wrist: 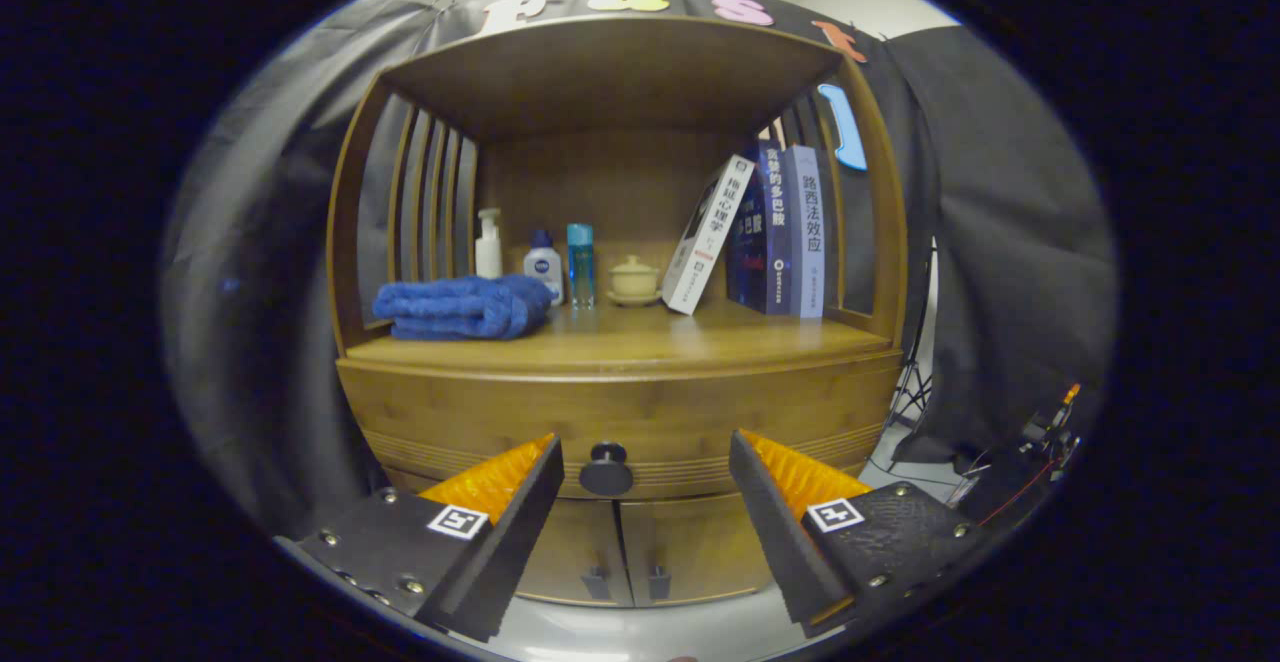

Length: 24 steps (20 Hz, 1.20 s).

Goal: Pull open the drawer, take out the items inside it, and place them on the countertop above the cabinet.

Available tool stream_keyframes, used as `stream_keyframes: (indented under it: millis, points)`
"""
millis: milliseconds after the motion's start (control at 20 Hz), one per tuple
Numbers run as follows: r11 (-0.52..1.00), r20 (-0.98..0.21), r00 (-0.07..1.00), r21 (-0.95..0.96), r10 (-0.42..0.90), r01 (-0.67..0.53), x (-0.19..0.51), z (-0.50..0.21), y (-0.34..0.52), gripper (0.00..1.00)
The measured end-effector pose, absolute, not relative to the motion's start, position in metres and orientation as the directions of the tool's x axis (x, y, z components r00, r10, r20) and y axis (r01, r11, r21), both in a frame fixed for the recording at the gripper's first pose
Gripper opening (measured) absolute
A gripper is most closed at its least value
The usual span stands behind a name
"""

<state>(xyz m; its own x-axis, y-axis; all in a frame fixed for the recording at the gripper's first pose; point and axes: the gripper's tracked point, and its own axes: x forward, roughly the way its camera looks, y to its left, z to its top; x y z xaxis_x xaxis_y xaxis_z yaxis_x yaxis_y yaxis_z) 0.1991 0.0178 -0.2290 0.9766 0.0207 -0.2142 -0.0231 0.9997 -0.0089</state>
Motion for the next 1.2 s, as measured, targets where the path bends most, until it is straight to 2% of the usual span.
stream_keyframes:
  millis: [300, 500, 650, 800, 1100, 1200]
  points:
    - [0.998, -0.215, 0.975, 0.035, 0.054, -0.047, 0.227, -0.255, 0.033, 1.00]
    - [0.996, -0.294, 0.952, 0.027, 0.084, -0.079, 0.243, -0.292, 0.053, 0.98]
    - [0.993, -0.285, 0.956, 0.104, 0.076, -0.048, 0.240, -0.290, 0.048, 0.50]
    - [0.998, -0.256, 0.965, 0.060, 0.049, -0.035, 0.254, -0.291, 0.047, 0.42]
    - [0.992, -0.184, 0.982, 0.109, -0.036, 0.056, 0.255, -0.290, 0.045, 0.42]
    - [0.996, -0.229, 0.973, 0.079, -0.031, 0.050, 0.261, -0.298, 0.046, 0.42]
